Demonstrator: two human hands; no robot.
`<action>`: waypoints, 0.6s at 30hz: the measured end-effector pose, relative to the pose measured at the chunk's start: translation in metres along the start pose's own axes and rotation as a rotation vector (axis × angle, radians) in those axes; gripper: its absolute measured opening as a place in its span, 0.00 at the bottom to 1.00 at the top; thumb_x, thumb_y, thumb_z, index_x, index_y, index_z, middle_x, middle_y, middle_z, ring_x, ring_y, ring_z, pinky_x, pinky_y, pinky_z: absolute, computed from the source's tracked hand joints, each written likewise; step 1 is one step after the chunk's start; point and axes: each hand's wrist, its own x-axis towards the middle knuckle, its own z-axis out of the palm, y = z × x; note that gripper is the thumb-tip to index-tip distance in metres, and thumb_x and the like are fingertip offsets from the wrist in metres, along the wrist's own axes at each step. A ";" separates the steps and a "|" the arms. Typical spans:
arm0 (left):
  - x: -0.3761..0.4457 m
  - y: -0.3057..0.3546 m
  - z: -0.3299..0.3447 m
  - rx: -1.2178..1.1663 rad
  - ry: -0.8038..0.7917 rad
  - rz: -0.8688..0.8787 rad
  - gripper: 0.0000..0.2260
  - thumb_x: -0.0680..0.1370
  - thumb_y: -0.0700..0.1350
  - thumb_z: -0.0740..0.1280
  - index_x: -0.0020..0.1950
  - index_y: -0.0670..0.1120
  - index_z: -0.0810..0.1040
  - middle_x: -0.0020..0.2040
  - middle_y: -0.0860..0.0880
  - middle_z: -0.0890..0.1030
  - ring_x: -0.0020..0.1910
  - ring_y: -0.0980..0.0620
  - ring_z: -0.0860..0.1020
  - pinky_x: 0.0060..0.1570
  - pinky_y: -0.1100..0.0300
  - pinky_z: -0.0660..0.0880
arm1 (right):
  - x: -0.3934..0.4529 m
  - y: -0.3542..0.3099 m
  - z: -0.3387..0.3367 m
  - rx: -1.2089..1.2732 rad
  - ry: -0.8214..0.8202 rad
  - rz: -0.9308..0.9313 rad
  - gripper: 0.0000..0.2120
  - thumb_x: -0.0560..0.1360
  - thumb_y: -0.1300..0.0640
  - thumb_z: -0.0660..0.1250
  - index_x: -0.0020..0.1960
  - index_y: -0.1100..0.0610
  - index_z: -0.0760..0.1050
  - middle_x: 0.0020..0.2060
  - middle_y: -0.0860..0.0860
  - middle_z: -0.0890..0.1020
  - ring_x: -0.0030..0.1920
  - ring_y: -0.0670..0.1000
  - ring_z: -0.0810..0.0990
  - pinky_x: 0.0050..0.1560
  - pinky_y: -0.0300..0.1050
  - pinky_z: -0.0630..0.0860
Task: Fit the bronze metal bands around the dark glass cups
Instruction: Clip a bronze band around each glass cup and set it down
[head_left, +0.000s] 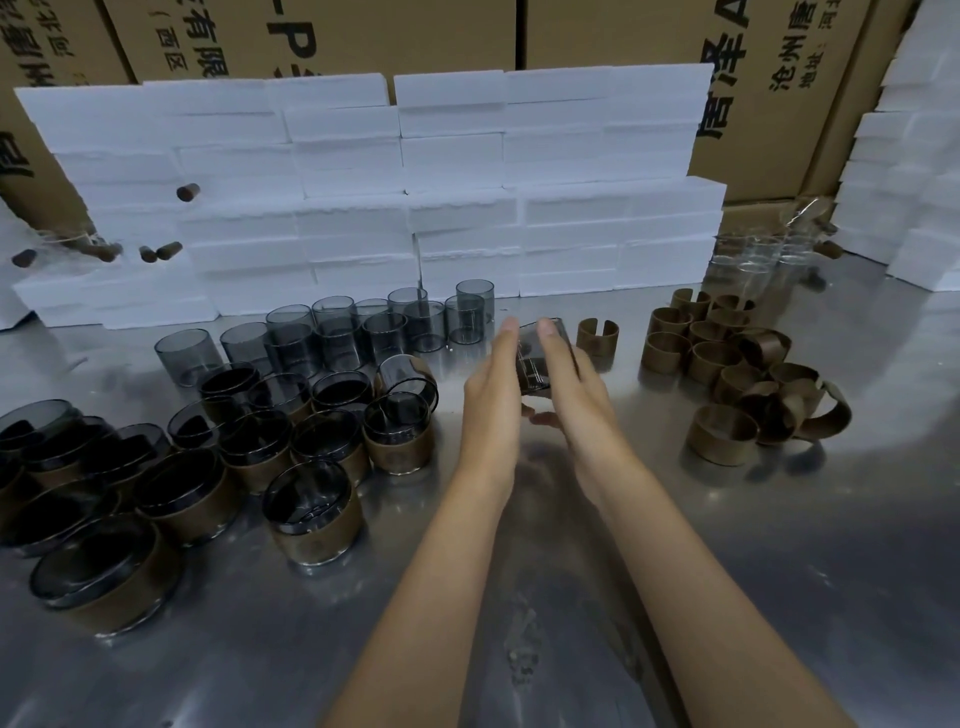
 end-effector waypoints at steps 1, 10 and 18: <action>-0.001 0.001 0.000 0.025 -0.003 0.009 0.17 0.82 0.62 0.61 0.48 0.57 0.87 0.45 0.59 0.87 0.48 0.62 0.83 0.42 0.69 0.76 | 0.000 0.001 0.001 -0.004 -0.044 0.010 0.34 0.67 0.24 0.66 0.64 0.43 0.78 0.55 0.43 0.86 0.56 0.43 0.84 0.58 0.51 0.81; 0.003 0.000 -0.009 -0.054 -0.084 -0.051 0.19 0.79 0.59 0.58 0.42 0.47 0.80 0.36 0.45 0.77 0.27 0.51 0.71 0.25 0.60 0.66 | -0.007 0.007 0.007 -0.220 -0.006 -0.180 0.28 0.74 0.25 0.51 0.51 0.45 0.77 0.30 0.47 0.83 0.28 0.49 0.82 0.27 0.35 0.73; -0.007 0.000 0.002 0.039 -0.141 -0.021 0.17 0.67 0.50 0.66 0.56 0.58 0.78 0.53 0.47 0.84 0.48 0.53 0.82 0.41 0.60 0.77 | 0.006 0.004 -0.001 0.279 0.034 0.151 0.24 0.85 0.40 0.52 0.50 0.55 0.79 0.34 0.50 0.86 0.31 0.48 0.84 0.35 0.45 0.78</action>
